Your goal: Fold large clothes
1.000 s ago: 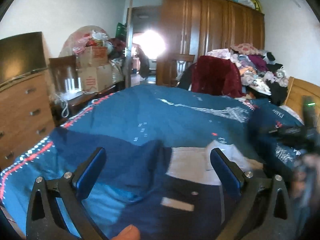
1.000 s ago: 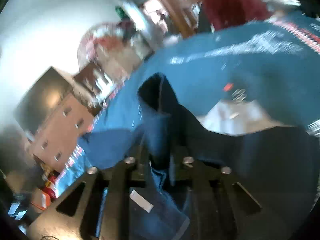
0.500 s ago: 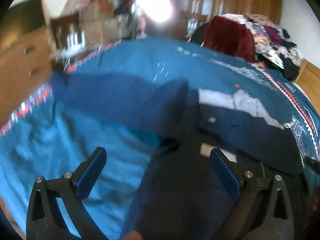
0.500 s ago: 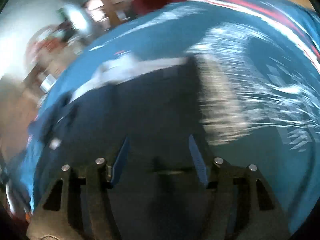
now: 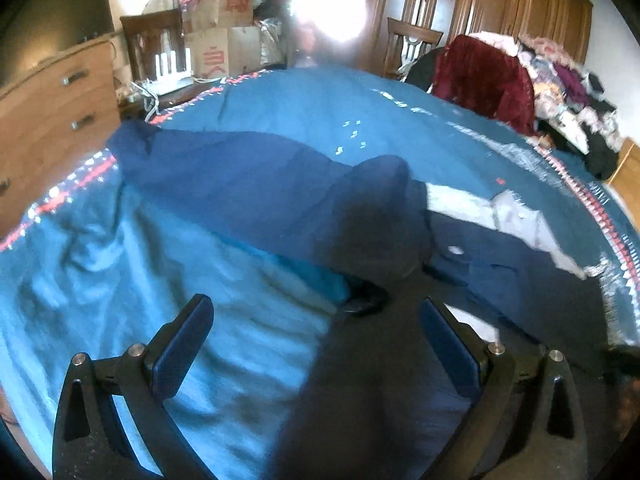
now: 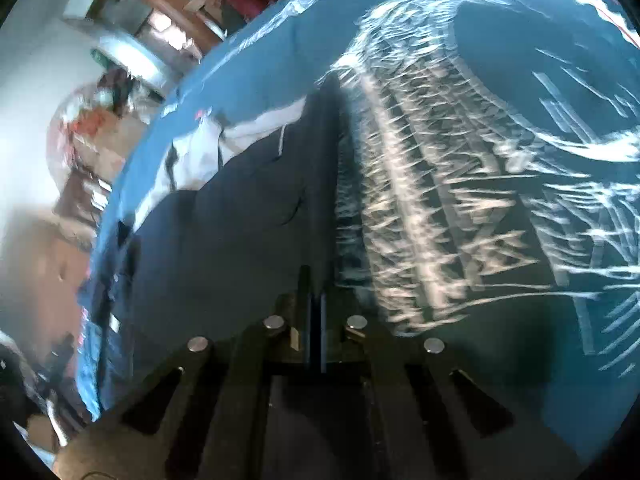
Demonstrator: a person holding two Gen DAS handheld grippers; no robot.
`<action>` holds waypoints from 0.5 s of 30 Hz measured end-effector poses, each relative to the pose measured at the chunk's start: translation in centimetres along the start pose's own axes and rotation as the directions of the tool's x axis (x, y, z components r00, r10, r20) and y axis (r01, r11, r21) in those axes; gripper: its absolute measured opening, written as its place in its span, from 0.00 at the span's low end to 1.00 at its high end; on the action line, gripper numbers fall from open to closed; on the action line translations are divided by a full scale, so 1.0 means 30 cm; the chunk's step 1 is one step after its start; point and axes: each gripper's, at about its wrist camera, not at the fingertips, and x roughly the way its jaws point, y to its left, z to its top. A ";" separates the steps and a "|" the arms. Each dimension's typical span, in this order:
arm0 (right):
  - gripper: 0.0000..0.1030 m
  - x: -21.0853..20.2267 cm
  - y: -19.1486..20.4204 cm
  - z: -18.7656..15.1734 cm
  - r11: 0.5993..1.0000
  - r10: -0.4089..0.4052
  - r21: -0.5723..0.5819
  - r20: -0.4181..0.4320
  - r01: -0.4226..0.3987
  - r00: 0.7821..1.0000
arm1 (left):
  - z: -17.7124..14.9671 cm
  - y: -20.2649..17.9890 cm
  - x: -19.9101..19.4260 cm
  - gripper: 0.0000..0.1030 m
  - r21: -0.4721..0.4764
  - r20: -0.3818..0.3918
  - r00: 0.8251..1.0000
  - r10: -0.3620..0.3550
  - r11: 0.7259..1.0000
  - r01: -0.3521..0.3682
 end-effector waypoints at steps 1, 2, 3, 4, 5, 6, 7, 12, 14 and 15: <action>0.01 0.018 -0.009 -0.011 1.000 -0.009 -0.001 -0.029 0.009 1.000 | 0.005 0.026 0.002 1.00 -0.002 0.008 1.000 0.024 1.000 -0.024; 0.01 0.040 0.005 -0.025 0.999 -0.028 -0.030 -0.055 0.026 0.998 | 0.012 0.061 0.008 1.00 -0.014 0.016 0.999 0.051 0.999 -0.051; 0.03 0.045 0.030 -0.034 0.996 -0.063 -0.073 -0.056 0.059 0.996 | 0.021 0.108 0.021 1.00 -0.032 0.017 0.996 0.084 0.996 -0.084; 0.07 0.048 0.044 -0.030 0.994 -0.076 -0.082 -0.050 0.072 0.996 | 0.025 0.157 0.032 1.00 -0.055 0.014 0.994 0.109 0.993 -0.108; 0.10 0.033 0.054 -0.021 0.994 -0.083 -0.079 -0.040 0.080 0.996 | 0.032 0.204 0.042 1.00 -0.084 0.008 0.993 0.120 0.989 -0.119; 0.16 -0.010 0.055 -0.020 0.992 -0.105 -0.076 -0.006 0.105 0.994 | 0.040 0.259 0.050 1.00 -0.120 0.004 0.992 0.125 0.985 -0.124; 0.27 -0.057 0.059 -0.024 0.989 -0.128 -0.075 0.033 0.130 0.991 | 0.052 0.344 0.057 1.00 -0.173 0.002 0.991 0.136 0.976 -0.133; 0.54 -0.228 0.114 -0.053 0.987 -0.147 -0.050 0.127 0.155 0.981 | 0.133 0.667 0.128 0.99 -0.314 -0.004 0.984 0.179 0.934 -0.171; 0.54 -0.247 0.155 -0.079 0.988 -0.138 -0.048 0.124 0.145 0.983 | 0.185 0.770 0.205 0.99 -0.350 -0.028 0.988 0.153 0.924 -0.153; 0.55 -0.235 0.182 -0.089 0.988 -0.137 -0.051 0.119 0.144 0.983 | 0.208 0.806 0.239 0.98 -0.367 -0.033 0.992 0.126 0.921 -0.129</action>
